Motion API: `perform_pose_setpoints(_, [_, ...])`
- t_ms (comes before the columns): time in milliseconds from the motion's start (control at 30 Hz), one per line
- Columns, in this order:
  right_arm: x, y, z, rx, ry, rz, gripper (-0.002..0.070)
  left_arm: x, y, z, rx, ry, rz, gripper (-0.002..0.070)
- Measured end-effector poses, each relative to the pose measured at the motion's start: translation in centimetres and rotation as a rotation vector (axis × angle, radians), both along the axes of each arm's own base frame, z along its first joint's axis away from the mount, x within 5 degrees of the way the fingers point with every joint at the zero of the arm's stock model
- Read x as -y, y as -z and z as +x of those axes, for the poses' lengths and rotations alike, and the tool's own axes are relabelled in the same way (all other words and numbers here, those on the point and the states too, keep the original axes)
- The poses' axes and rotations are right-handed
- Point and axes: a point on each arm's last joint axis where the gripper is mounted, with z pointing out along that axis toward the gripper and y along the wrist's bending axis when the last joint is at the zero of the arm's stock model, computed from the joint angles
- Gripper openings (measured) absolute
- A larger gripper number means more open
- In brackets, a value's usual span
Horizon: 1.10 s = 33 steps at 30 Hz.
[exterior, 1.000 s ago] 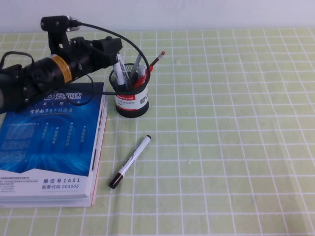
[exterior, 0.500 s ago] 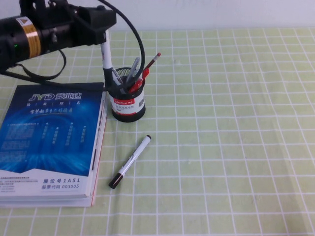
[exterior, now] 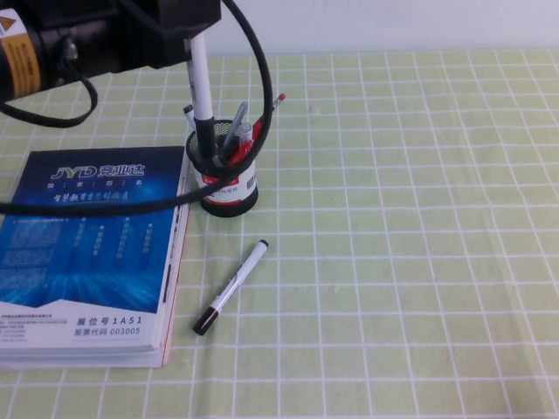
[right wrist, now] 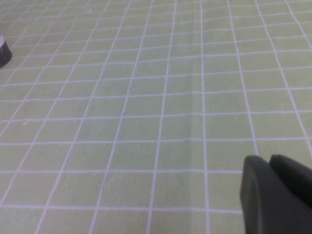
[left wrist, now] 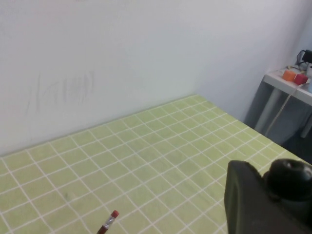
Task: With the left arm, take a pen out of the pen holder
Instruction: Place the pen on the table
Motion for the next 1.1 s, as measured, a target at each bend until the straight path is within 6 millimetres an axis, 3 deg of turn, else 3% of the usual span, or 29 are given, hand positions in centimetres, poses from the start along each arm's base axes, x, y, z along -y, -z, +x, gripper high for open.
perform_pose_setpoints(233, [0.0, 0.0, 0.0, 0.0, 0.0, 0.0, -0.0015, 1.6, 0.2, -2.9, 0.021, 0.008, -0.003, 0.0116])
perform_pose_setpoints(467, [0.0, 0.0, 0.0, 0.0, 0.0, 0.0, -0.0015, 3.1, 2.6, -4.0, 0.003, -0.034, 0.045, 0.0116])
perform_pose_setpoints(1100, [0.0, 0.0, 0.0, 0.0, 0.0, 0.0, -0.0015, 3.3, 2.8, -3.8, 0.059, -0.082, 0.013, 0.0116])
